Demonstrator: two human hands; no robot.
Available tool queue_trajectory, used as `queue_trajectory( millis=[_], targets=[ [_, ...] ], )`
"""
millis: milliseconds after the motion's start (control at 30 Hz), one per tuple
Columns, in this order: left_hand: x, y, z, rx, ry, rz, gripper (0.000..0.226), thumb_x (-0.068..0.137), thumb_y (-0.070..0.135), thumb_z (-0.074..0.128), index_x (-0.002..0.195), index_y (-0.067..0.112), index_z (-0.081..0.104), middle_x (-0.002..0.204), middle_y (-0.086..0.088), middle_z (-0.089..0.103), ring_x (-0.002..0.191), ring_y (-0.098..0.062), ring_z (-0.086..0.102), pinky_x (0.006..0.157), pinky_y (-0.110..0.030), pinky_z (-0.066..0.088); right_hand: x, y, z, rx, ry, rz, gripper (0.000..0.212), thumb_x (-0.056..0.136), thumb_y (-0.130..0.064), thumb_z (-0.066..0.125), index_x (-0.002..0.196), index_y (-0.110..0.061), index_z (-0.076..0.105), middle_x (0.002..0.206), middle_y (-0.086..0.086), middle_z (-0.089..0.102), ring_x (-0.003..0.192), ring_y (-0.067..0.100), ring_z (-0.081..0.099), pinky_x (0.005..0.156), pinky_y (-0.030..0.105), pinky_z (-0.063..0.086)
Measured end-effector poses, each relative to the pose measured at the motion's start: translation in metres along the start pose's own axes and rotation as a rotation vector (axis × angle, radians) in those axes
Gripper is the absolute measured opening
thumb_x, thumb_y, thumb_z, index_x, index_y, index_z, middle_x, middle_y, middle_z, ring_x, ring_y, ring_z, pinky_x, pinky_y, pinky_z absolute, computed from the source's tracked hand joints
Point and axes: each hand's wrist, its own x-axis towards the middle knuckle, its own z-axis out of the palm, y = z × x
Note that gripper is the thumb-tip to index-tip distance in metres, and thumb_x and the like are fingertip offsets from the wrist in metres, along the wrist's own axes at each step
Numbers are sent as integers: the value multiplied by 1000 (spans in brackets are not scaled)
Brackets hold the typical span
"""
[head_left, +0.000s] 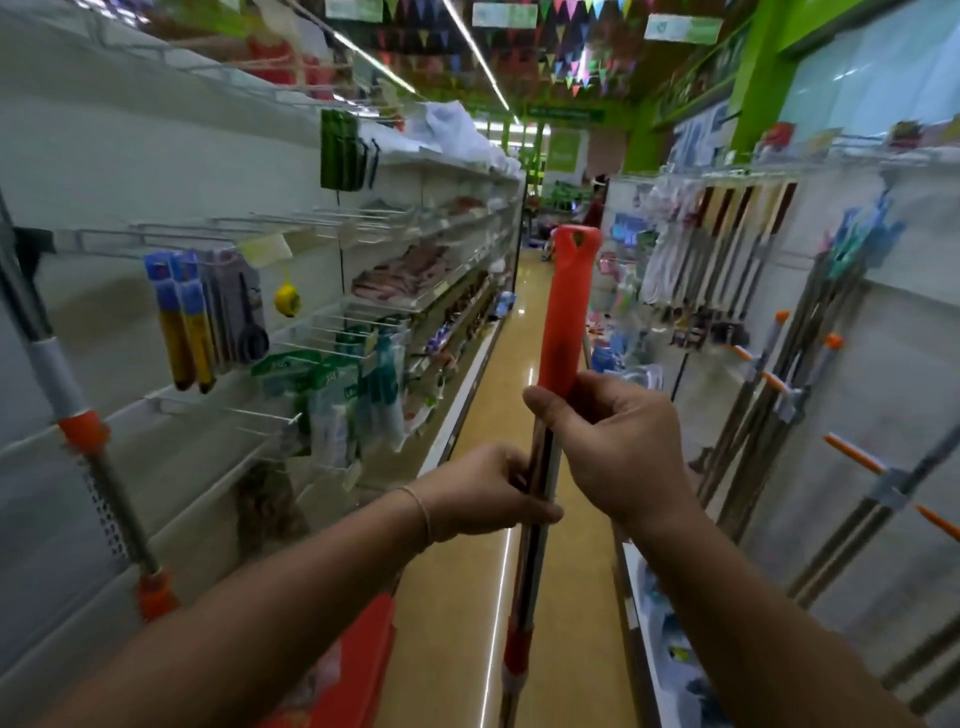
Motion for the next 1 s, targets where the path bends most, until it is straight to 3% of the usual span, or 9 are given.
queue_trajectory(
  millis=[200, 300, 400, 500, 633, 800, 900, 1000],
  targets=[
    [39, -33, -44, 0, 225, -21, 6, 87, 24, 71, 91, 22, 67, 87, 0, 70, 83, -14, 70, 76, -31, 60, 64, 36, 51, 33, -17, -37, 25, 80, -32, 77, 102, -29, 68, 82, -23, 67, 77, -6, 69, 67, 9, 52],
    [57, -49, -71, 42, 298, -45, 4, 89, 23, 69, 92, 21, 67, 86, 1, 70, 81, -10, 69, 73, -27, 58, 95, 51, 78, 80, -64, -55, 25, 80, -32, 77, 103, -24, 71, 85, -18, 70, 79, -4, 70, 70, 14, 56],
    [74, -64, -98, 105, 358, -93, 6, 87, 21, 71, 85, 19, 66, 85, -3, 71, 82, -16, 71, 79, -40, 60, 121, 69, 106, 105, -120, -87, 17, 80, -34, 77, 95, -29, 71, 83, -14, 72, 76, 2, 71, 70, 25, 60],
    [90, -78, -119, 167, 440, -121, 13, 85, 19, 73, 77, 19, 63, 76, 1, 68, 78, -18, 71, 79, -47, 59, 149, 90, 130, 145, -154, -146, 18, 80, -34, 78, 93, -21, 75, 80, -8, 74, 72, 7, 72, 66, 35, 60],
    [109, -87, -140, 213, 552, -175, 19, 83, 17, 72, 83, 1, 61, 68, -3, 57, 68, -29, 63, 74, -55, 55, 190, 114, 155, 195, -214, -262, 22, 79, -41, 77, 88, -21, 76, 76, -8, 73, 68, 8, 70, 63, 39, 58],
    [117, -73, -162, 229, 640, -316, 11, 87, 18, 70, 89, 9, 64, 66, 3, 56, 60, -10, 58, 66, -38, 56, 232, 123, 180, 274, -329, -389, 28, 81, -44, 75, 88, -17, 77, 76, -5, 73, 67, 11, 70, 62, 39, 58],
    [118, -65, -174, 251, 705, -417, 21, 88, 24, 70, 99, 7, 65, 73, -4, 61, 67, -16, 62, 73, -41, 57, 251, 121, 193, 361, -393, -430, 27, 81, -43, 75, 91, -17, 78, 78, -5, 74, 68, 11, 71, 63, 40, 58],
    [112, -59, -184, 191, 766, -478, 20, 87, 27, 71, 103, 17, 65, 87, -3, 69, 84, -19, 70, 82, -44, 59, 264, 113, 205, 408, -442, -471, 27, 82, -42, 74, 92, -17, 77, 79, -6, 75, 68, 9, 70, 65, 38, 59]
  ],
)
